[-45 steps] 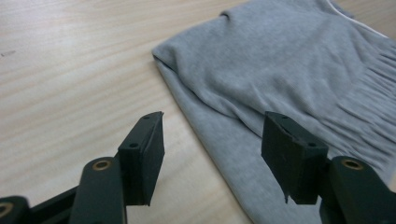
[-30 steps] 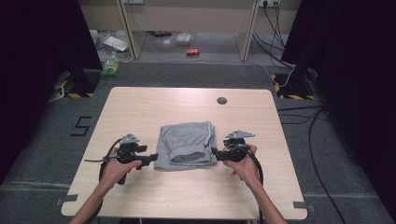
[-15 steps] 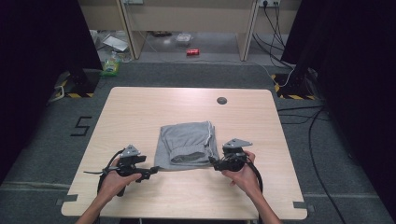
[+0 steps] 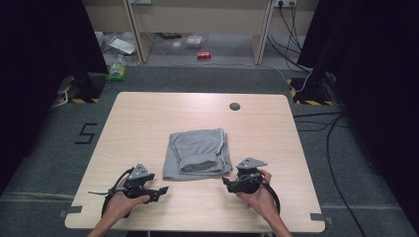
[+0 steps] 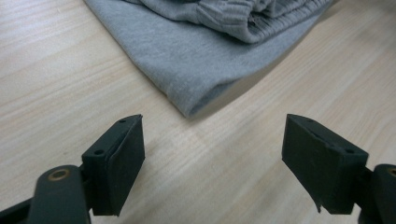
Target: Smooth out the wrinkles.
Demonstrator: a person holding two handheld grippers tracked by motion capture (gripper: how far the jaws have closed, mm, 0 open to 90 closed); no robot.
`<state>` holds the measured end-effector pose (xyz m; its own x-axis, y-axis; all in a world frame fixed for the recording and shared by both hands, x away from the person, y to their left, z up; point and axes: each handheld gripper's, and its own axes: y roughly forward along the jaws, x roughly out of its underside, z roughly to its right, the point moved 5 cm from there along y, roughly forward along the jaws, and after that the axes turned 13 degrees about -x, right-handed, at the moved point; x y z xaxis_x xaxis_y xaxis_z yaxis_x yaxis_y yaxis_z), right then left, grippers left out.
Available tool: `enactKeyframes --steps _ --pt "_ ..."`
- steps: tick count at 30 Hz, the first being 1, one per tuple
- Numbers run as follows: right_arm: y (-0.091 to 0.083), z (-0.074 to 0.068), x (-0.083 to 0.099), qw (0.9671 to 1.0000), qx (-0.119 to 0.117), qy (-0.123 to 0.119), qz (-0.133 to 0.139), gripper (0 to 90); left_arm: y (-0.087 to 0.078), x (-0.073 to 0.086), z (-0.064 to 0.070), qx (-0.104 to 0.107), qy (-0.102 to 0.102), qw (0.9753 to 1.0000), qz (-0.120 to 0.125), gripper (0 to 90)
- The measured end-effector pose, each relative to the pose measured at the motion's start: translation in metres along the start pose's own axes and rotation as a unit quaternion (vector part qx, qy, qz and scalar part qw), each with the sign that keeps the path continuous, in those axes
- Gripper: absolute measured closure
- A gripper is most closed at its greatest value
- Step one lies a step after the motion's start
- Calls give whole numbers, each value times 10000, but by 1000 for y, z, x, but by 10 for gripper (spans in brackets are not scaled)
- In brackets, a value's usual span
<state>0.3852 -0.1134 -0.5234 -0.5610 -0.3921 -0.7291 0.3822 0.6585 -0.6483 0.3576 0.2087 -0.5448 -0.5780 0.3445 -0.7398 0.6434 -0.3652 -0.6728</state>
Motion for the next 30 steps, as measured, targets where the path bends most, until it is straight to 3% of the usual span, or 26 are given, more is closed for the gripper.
enactKeyframes --steps 11,15,19,30 --pt "0 -4 20 9997 94 -9 -231 220 -3 12 5 -111 146 9998 1 200" --pt "1 -7 26 9994 127 -48 -305 198 -3 17 8 -332 457 9983 146 190" --pt "5 -9 32 9986 195 -158 -455 171 -4 18 10 -396 399 9983 139 165" --pt "11 -15 34 9992 205 -267 -196 128 -4 18 10 -397 397 9983 140 161"
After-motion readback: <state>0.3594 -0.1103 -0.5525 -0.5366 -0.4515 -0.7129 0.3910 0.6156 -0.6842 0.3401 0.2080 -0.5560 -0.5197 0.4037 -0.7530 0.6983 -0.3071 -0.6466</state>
